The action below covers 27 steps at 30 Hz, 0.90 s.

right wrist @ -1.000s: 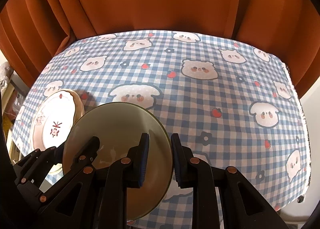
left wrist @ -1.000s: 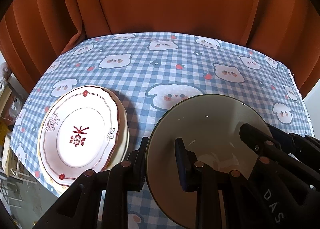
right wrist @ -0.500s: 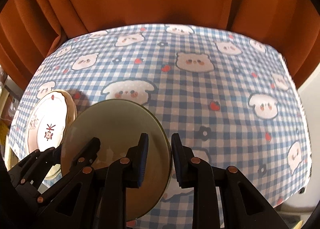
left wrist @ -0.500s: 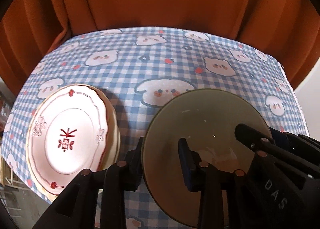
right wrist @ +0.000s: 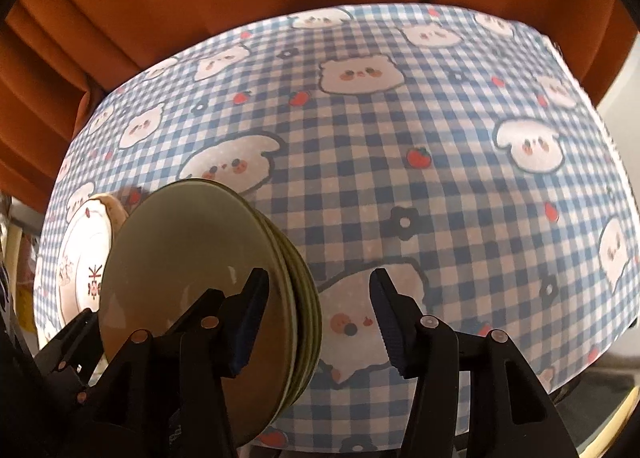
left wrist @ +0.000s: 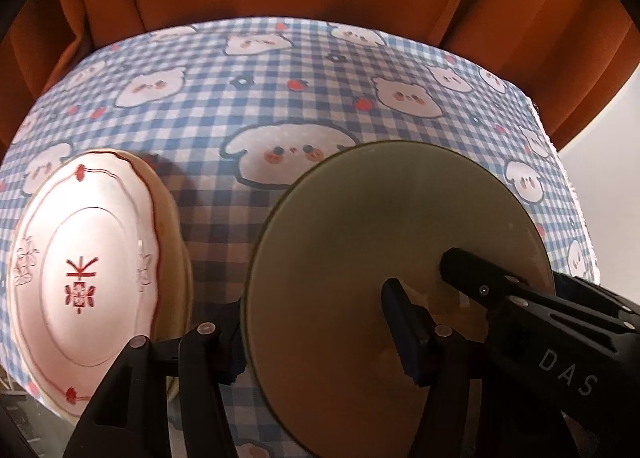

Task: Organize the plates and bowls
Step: 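Tilt and lower the bowl into the nested bowls with both grippers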

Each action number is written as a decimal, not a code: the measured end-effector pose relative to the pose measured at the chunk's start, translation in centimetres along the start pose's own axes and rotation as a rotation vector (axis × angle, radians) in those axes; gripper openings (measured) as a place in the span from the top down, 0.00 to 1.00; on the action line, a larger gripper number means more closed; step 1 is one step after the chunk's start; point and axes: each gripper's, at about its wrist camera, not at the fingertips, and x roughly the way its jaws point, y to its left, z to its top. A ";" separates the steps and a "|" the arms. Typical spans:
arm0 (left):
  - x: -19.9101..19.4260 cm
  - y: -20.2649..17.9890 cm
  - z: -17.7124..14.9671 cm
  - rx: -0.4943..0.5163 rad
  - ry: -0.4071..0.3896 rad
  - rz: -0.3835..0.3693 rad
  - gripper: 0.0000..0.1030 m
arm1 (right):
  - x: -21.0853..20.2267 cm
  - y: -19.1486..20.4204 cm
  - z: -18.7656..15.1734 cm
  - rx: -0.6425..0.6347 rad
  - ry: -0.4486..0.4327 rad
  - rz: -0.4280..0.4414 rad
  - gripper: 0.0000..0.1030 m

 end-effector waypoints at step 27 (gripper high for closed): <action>-0.7 -1.1 -0.9 -0.117 0.074 0.083 0.46 | 1.4 -1.2 0.0 0.031 0.103 0.218 0.66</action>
